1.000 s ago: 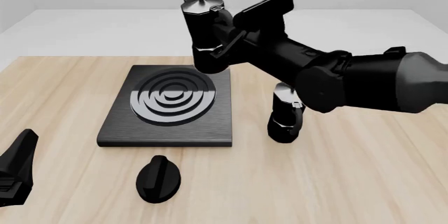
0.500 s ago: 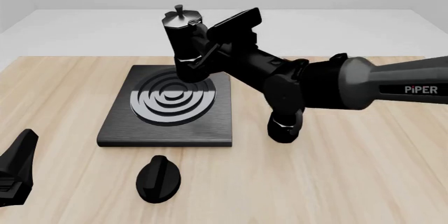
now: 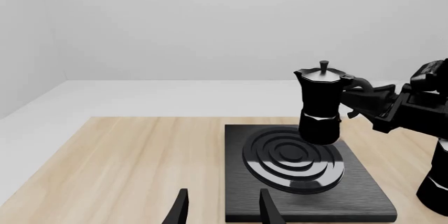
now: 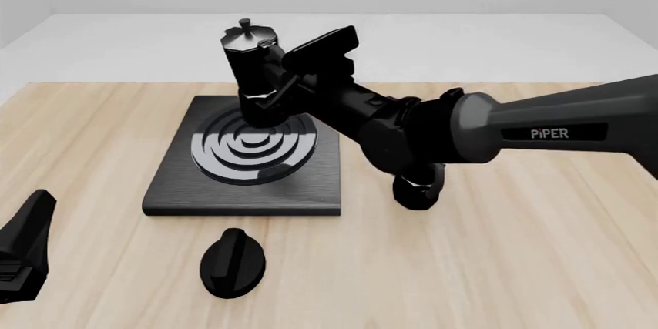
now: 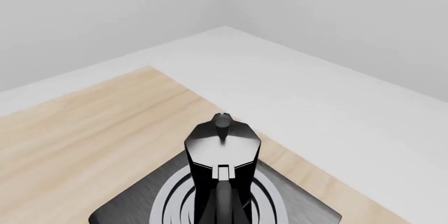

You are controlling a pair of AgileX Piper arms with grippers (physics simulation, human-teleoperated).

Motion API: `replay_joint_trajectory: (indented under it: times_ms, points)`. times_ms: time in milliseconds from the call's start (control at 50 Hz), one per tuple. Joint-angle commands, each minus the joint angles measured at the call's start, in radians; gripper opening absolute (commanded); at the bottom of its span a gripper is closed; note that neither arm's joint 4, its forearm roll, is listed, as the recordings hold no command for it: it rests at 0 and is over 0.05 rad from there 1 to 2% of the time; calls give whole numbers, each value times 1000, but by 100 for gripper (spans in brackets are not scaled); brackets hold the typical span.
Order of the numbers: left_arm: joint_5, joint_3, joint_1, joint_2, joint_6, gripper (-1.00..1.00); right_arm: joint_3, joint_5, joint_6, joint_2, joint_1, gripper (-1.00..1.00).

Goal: Put the right moka pot on the stove.

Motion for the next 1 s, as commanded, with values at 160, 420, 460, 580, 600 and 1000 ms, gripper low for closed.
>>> replay_joint_trajectory:
  times_ms: [160,420,460,580,600,1000]
  points:
    - [0,0,0,0,0,100,-82,-31,24,55,14,-100]
    - [0,0,0,0,0,100,-116,-57,45,125,9,-100]
    - [0,0,0,0,0,100,-113,-68,50,132,11,-100]
    - [0,0,0,0,0,100,-108,-86,59,150,8,-100]
    - [0,0,0,0,0,100,-107,-88,58,152,8,-100]
    - [0,0,0,0,0,100,-56,-143,76,175,6,-100]
